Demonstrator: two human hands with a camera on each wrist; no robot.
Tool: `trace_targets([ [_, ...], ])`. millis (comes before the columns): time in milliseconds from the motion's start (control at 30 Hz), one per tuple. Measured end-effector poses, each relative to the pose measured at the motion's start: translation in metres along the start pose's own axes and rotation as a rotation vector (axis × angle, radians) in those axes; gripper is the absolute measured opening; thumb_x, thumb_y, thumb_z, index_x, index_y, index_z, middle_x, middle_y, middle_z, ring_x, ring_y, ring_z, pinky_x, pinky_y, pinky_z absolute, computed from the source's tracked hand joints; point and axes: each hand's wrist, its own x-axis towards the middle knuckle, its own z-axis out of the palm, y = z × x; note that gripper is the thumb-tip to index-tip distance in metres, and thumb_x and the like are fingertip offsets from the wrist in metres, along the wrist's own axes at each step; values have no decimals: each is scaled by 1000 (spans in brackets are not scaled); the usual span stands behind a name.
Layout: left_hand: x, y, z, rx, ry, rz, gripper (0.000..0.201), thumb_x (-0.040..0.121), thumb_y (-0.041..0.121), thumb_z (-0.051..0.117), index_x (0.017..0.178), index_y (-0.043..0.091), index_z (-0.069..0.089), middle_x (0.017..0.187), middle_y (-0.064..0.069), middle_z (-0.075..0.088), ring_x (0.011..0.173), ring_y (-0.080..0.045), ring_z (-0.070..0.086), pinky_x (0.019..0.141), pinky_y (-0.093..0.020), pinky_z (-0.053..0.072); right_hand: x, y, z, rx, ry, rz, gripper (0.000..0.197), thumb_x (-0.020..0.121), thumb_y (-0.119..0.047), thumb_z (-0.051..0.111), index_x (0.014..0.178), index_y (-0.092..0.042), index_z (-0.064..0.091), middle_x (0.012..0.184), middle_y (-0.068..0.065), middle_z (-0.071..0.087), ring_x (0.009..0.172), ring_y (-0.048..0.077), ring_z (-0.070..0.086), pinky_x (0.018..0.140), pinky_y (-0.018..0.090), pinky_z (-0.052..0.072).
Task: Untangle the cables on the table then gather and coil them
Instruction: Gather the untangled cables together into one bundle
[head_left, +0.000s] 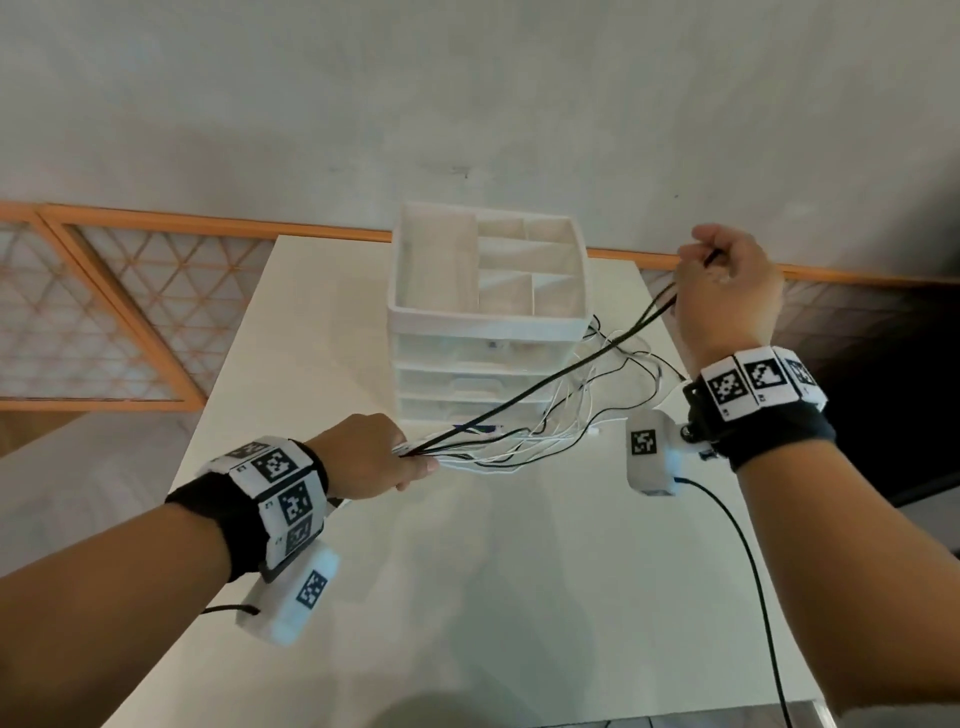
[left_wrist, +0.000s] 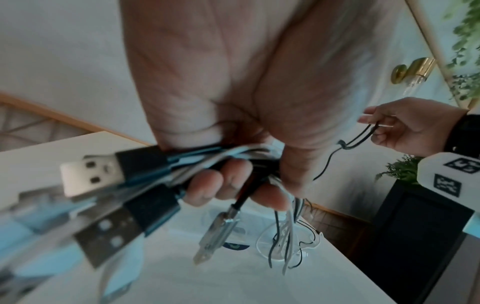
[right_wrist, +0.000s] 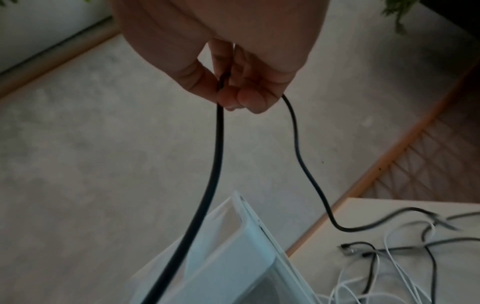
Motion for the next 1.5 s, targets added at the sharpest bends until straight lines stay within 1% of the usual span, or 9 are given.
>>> trace_targets([
  [200,2,1,0,-144,-35,19,25,92,32,60,83,11,70,86,-6,78,56,-6,62,54,-16,41,-13,12,4,-7,-104,-62,34,84,-8,58,110,-30,67,103,-15,70,67,14,60,65,21,53],
  [400,-3,2,1,-234,-33,35,40,87,54,64,81,14,65,64,1,70,46,-9,54,52,-20,44,-62,90,10,-641,-653,372,62,90,-33,61,148,-27,40,139,16,54,115,35,62,104,41,48],
  [533,-2,7,0,-200,-1,48,40,94,47,58,69,16,58,59,6,61,39,-4,47,48,-17,38,-104,58,16,-362,-630,21,44,84,-17,72,126,-23,63,125,3,61,96,17,65,94,29,47],
  [667,-1,17,-6,-443,7,91,32,96,38,58,74,15,57,57,6,56,44,-9,43,42,-16,34,-147,17,30,-187,-1014,-261,22,79,-22,80,99,-25,72,95,-11,69,63,-5,54,67,12,40],
  [900,-9,18,-5,-663,-23,161,30,99,34,56,74,17,56,59,6,58,54,-13,42,51,-24,33,-161,21,45,-240,-733,-413,13,77,-26,74,90,-24,71,88,-11,62,78,14,63,66,33,52],
  [1067,-13,20,-4,-720,-17,148,28,100,33,55,81,14,62,69,2,69,55,-10,47,50,-19,37,-150,13,38,-285,-801,-502,7,75,-18,75,80,-22,73,84,-8,65,64,7,46,59,26,41],
  [1267,-14,34,-1,-732,-72,114,24,103,29,49,83,18,55,65,-9,61,54,-18,54,58,-29,47,-160,-6,43,-448,-850,-485,6,75,-23,70,70,-25,66,73,-8,60,72,24,63,62,33,50],
  [1400,-17,40,-5,-523,-90,151,18,101,22,49,84,16,51,67,2,47,56,-12,42,56,-26,39,-167,-12,42,-554,-703,-601,48,63,-35,79,107,-25,61,105,-3,59,98,23,58,81,39,44],
  [1500,-23,50,-11,-333,-113,273,13,94,9,53,86,18,56,68,8,51,54,-4,48,52,-17,39,-164,-22,40,-629,-955,-593,77,69,-33,73,139,-30,41,116,-2,65,115,25,57,102,47,41],
])
